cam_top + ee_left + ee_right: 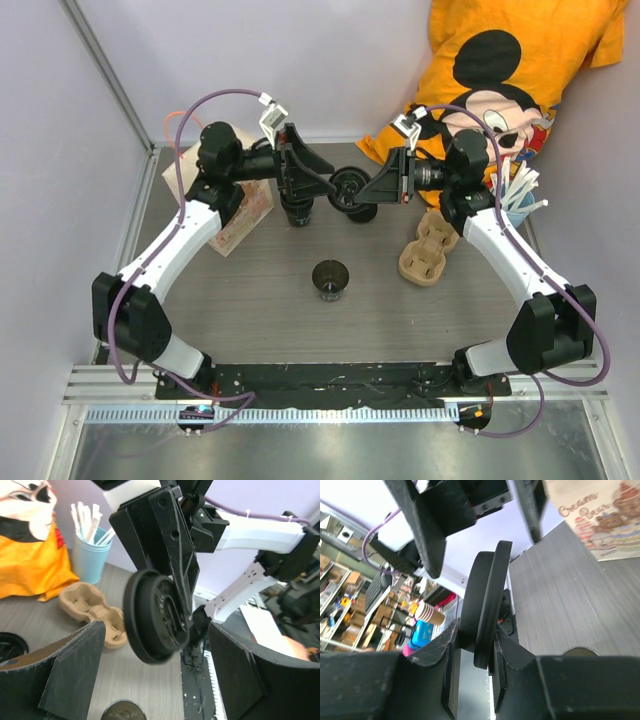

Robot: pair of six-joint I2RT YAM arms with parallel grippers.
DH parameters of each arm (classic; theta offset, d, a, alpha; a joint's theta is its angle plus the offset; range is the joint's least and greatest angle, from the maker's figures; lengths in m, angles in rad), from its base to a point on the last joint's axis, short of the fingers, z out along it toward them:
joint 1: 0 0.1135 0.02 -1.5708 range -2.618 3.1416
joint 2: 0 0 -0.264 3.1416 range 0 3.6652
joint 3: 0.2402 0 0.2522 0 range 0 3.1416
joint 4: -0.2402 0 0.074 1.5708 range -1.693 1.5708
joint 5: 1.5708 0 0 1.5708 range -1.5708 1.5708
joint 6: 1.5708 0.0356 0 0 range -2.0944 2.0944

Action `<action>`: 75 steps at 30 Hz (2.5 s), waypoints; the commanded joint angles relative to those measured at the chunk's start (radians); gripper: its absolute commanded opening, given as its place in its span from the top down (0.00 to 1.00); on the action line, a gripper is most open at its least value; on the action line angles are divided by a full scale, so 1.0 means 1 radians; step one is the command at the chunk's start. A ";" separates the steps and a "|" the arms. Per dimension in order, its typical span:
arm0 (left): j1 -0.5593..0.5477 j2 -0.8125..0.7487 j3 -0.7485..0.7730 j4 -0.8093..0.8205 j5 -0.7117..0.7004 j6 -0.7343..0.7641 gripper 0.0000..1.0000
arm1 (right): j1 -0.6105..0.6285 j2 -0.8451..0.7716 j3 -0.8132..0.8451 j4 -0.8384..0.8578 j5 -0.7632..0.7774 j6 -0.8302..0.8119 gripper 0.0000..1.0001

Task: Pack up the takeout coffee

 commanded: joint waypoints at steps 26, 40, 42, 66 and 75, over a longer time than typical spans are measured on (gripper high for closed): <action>-0.060 0.128 -0.014 0.454 0.179 -0.407 0.57 | 0.009 -0.024 0.043 -0.123 -0.002 -0.165 0.89; -0.058 0.055 -0.054 0.167 0.054 -0.241 0.74 | -0.100 -0.024 0.167 -0.322 0.064 -0.344 0.43; -0.057 0.029 -0.053 0.085 0.002 -0.177 0.75 | -0.134 -0.020 0.239 -0.528 0.093 -0.518 0.39; 0.043 0.044 -0.237 0.011 -0.288 -0.430 0.80 | 0.366 -0.116 0.330 -1.085 0.859 -1.468 0.52; 0.037 0.031 -0.277 0.008 -0.290 -0.433 0.85 | 0.420 -0.047 0.319 -1.059 0.905 -1.516 0.52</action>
